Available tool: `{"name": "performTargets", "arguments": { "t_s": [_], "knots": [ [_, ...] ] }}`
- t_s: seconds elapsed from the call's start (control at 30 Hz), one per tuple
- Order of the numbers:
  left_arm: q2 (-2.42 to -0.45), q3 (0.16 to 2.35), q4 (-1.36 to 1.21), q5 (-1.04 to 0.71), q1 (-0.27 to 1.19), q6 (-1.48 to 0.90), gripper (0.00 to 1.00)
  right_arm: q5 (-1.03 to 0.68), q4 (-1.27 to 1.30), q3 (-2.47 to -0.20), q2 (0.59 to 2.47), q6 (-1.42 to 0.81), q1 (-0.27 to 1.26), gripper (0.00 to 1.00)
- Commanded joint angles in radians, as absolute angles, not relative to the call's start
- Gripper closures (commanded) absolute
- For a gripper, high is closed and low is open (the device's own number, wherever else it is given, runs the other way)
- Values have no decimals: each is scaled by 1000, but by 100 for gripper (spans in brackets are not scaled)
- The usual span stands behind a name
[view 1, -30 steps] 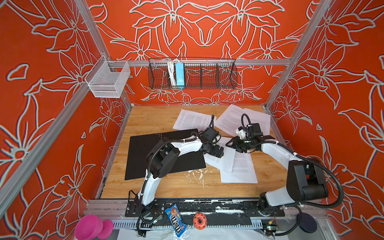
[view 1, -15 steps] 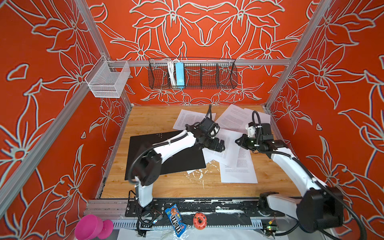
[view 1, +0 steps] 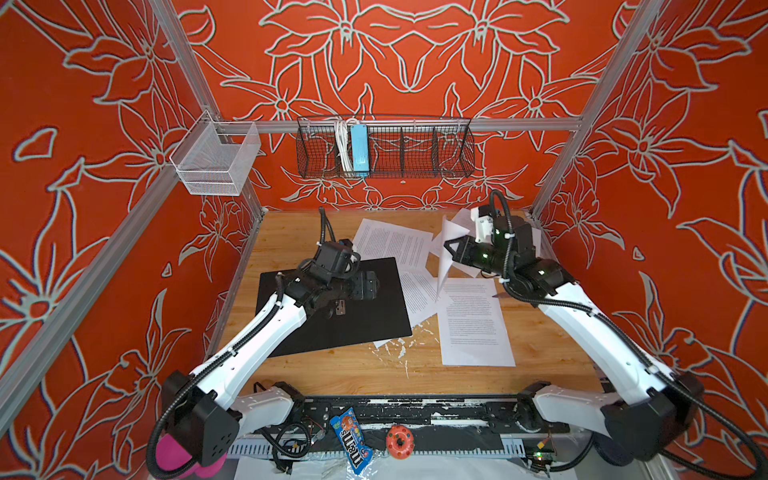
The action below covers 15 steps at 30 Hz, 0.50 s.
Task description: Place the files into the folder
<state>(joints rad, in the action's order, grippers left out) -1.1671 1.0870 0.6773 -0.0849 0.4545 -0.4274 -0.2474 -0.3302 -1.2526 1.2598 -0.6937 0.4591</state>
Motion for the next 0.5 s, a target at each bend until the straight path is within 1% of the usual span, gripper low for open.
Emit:
{"name": "performTargets", "arguments": {
  "t_s": [0.0,0.07,0.17,0.27,0.37,0.47],
  "knots": [
    [-1088,1082,721,-44,440,-420,2,-206,-233,-1378,1380,-765,522,100],
    [-1057,1072,735,-10,436,-418,2,-240,-228,-1498,1490,-777,556,100],
    [-1023,1060,747,-2,430,-413,2,-336,-202,-1657,1642,-816,570,100],
    [-1005,1055,775,18,425,-402,2,-382,-209,-1775,1739,-819,571,100],
    [-996,1040,799,62,420,-388,2,-333,-210,-1775,1759,-793,568,100],
    [-957,987,767,51,401,-392,2,-262,-156,-1673,1743,-773,568,100]
  ]
}}
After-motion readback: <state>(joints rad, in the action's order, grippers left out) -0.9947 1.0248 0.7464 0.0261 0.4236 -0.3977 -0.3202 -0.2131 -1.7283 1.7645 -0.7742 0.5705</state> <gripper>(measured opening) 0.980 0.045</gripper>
